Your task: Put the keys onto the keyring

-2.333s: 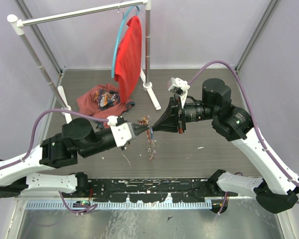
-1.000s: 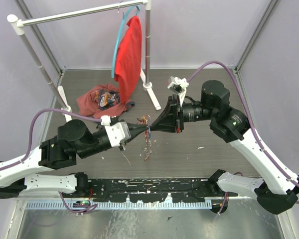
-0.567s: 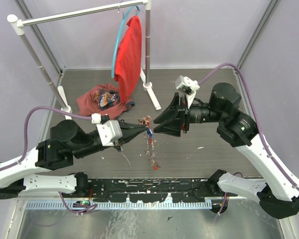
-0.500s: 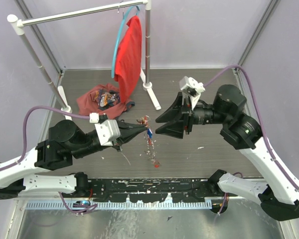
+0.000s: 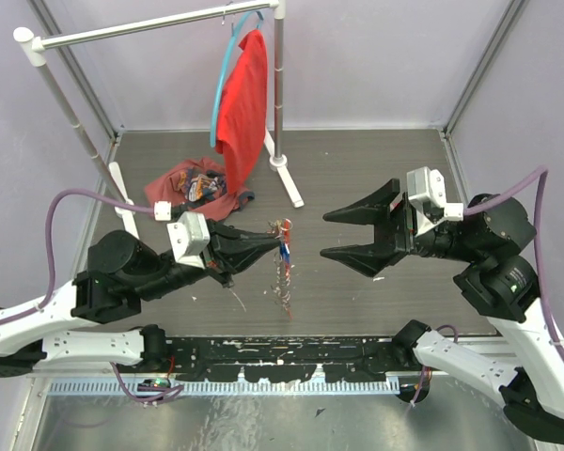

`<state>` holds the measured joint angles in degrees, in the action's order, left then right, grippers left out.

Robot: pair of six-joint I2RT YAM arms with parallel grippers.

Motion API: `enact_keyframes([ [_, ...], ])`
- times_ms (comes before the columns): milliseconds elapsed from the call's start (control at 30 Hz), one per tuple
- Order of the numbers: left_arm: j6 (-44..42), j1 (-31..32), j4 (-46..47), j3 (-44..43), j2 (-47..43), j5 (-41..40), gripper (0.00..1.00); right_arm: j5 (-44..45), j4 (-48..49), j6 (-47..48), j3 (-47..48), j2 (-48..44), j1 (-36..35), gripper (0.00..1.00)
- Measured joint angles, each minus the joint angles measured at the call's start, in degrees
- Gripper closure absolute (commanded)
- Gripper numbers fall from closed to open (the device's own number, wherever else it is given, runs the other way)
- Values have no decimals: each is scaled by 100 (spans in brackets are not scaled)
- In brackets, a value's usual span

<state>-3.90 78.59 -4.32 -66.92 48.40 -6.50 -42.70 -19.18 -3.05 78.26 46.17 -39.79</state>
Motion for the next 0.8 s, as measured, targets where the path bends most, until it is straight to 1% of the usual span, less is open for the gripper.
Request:
enact_keyframes([
  [100, 177, 0, 291, 219, -39, 33, 100, -173, 208, 42, -98, 24, 0, 50],
  [200, 345, 0, 621, 444, -83, 101, 100, -393, 442, 0, -197, 111, 0, 54],
  [400, 656, 0, 1169, 636, -101, 269, 100, -680, 1038, -168, -426, 197, 0, 56],
  [467, 750, 0, 1370, 667, -101, 315, 100, -772, 1180, -232, -474, 223, 0, 59],
  [533, 839, 0, 1585, 717, -101, 341, 100, -848, 1268, -293, -487, 254, 0, 62],
  [733, 1003, 0, 1912, 745, -15, 435, 100, -1036, 1434, -380, -487, 273, 0, 62],
  [800, 1027, 0, 1961, 745, 20, 457, 100, -1058, 1464, -402, -487, 273, 0, 64],
])
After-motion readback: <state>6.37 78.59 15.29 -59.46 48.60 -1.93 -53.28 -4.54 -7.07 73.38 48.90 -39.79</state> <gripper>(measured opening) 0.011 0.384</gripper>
